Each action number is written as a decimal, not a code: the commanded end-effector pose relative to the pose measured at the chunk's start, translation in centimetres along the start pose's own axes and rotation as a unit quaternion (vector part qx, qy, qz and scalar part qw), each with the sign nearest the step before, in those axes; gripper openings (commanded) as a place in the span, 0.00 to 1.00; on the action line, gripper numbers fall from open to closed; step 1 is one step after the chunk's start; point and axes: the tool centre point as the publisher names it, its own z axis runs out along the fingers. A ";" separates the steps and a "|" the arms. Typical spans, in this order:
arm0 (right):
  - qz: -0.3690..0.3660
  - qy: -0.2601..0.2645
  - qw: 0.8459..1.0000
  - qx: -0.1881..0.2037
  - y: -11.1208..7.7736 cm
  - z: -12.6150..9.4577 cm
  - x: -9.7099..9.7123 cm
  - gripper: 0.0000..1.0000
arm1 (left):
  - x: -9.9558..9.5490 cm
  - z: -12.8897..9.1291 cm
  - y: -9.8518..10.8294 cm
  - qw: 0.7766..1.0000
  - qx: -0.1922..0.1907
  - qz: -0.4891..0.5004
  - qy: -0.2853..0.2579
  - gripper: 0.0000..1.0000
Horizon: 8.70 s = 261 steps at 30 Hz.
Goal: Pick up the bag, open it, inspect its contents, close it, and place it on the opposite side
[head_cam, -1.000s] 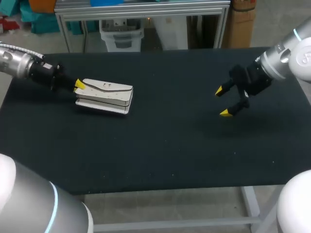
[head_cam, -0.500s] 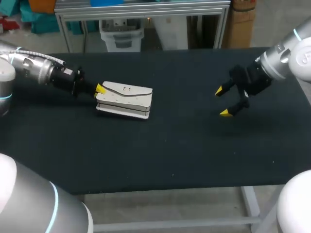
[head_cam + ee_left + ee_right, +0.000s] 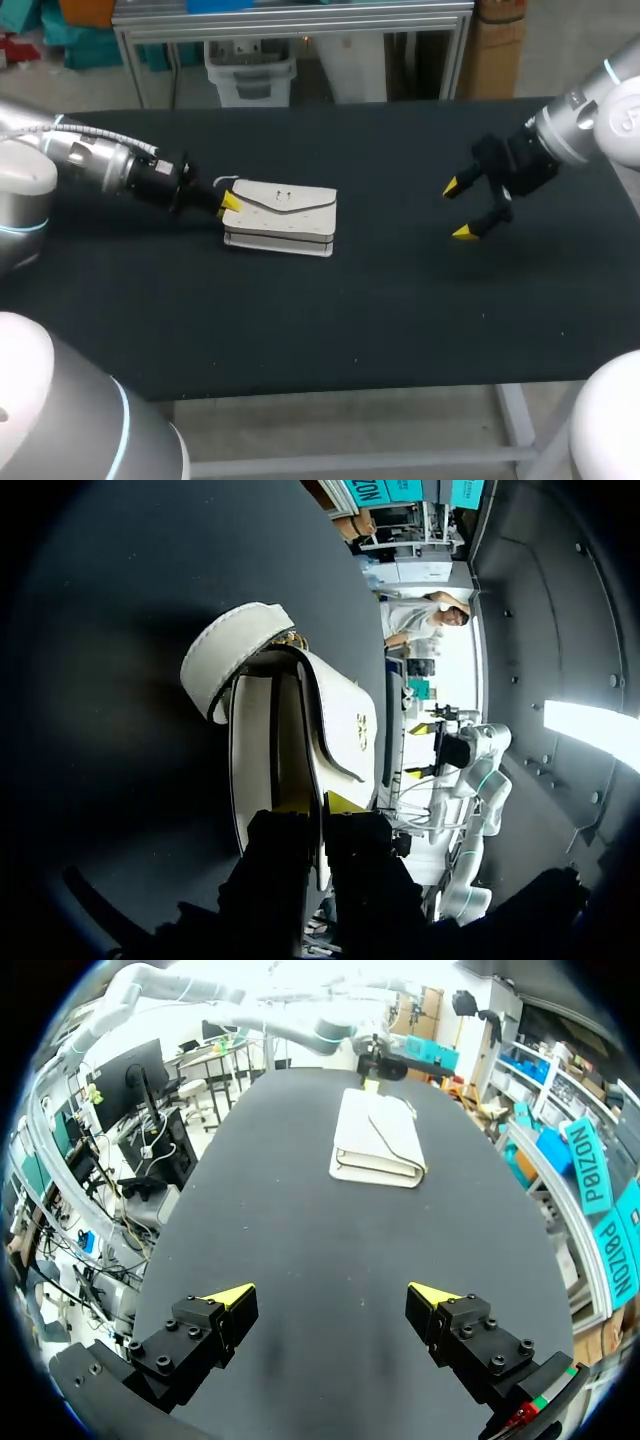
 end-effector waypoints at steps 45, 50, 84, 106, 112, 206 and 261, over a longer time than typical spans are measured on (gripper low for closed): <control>0.000 0.000 1.000 -0.001 0.0 0.0 0.0 1.00 | -1.2 0.9 1.5 0.975 0.064 -0.044 -0.208 0.00; 0.000 0.000 1.000 -0.001 0.0 0.0 0.0 1.00 | -0.5 2.5 3.1 0.974 0.069 -0.060 -0.209 0.00; 0.000 0.000 1.000 -0.001 0.0 0.0 0.0 1.00 | 2.9 7.8 3.4 0.976 0.111 -0.061 -0.175 0.00; 0.000 0.000 1.000 -0.001 0.0 0.0 0.0 1.00 | 4.5 -1.1 2.1 0.969 0.078 -0.026 -0.234 1.00; 0.000 0.000 1.000 -0.001 0.0 0.0 0.0 1.00 | 4.7 -2.3 1.5 0.965 0.036 0.023 -0.259 1.00; -0.115 -0.207 0.937 0.257 8.6 10.3 0.3 1.00 | 4.6 0.5 -0.9 0.604 -0.159 0.715 -0.315 1.00; -0.128 -0.252 0.915 0.288 9.4 13.9 -0.9 0.00 | 4.5 3.2 -0.8 0.548 -0.203 0.762 -0.279 1.00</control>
